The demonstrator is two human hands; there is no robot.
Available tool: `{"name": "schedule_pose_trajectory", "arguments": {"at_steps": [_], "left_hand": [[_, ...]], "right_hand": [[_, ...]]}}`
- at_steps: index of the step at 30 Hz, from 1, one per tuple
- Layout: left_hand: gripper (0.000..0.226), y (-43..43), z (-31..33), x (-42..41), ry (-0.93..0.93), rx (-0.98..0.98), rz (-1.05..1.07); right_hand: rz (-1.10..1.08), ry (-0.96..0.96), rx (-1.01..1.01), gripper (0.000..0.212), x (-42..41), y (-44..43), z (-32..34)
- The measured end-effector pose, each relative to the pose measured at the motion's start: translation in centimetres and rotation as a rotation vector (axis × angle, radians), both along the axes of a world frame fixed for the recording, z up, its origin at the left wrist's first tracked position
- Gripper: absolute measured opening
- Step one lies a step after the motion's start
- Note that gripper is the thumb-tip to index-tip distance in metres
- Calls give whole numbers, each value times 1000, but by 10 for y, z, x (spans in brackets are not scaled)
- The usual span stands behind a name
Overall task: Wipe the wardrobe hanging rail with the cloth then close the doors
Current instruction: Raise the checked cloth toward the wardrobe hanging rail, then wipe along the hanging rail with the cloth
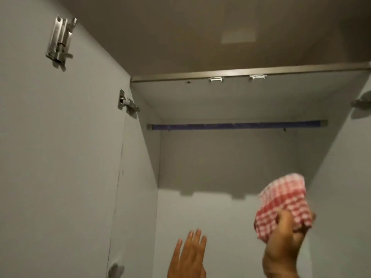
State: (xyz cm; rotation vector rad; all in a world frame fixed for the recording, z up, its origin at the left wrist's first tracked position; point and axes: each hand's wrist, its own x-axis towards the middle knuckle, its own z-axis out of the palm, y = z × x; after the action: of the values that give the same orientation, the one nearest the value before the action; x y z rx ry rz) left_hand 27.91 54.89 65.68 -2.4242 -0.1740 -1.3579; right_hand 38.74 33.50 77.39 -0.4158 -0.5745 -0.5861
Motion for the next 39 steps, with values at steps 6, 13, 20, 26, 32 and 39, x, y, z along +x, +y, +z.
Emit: {"name": "schedule_pose_trajectory", "arguments": {"at_steps": [6, 13, 20, 26, 32, 39], "left_hand": [[93, 59, 159, -35, -89, -20, 300], [99, 109, 306, -50, -395, -213, 479], [108, 131, 348, -40, -293, -179, 607], [116, 143, 357, -28, -249, -229, 661], [124, 148, 358, -24, -308, -221, 654], [69, 149, 365, -19, -333, -231, 654]], "right_hand": [[-334, -310, -334, 64, 3, 80, 162], [-1012, -795, -799, 79, 25, 168, 270], [-1127, -986, -1200, 74, 29, 246, 293], [-758, -1027, -1376, 66, 14, 271, 280], [-1297, -988, -1101, 23, 4, 285, 314], [-1230, -995, -1359, 65, -38, 336, 324]]}}
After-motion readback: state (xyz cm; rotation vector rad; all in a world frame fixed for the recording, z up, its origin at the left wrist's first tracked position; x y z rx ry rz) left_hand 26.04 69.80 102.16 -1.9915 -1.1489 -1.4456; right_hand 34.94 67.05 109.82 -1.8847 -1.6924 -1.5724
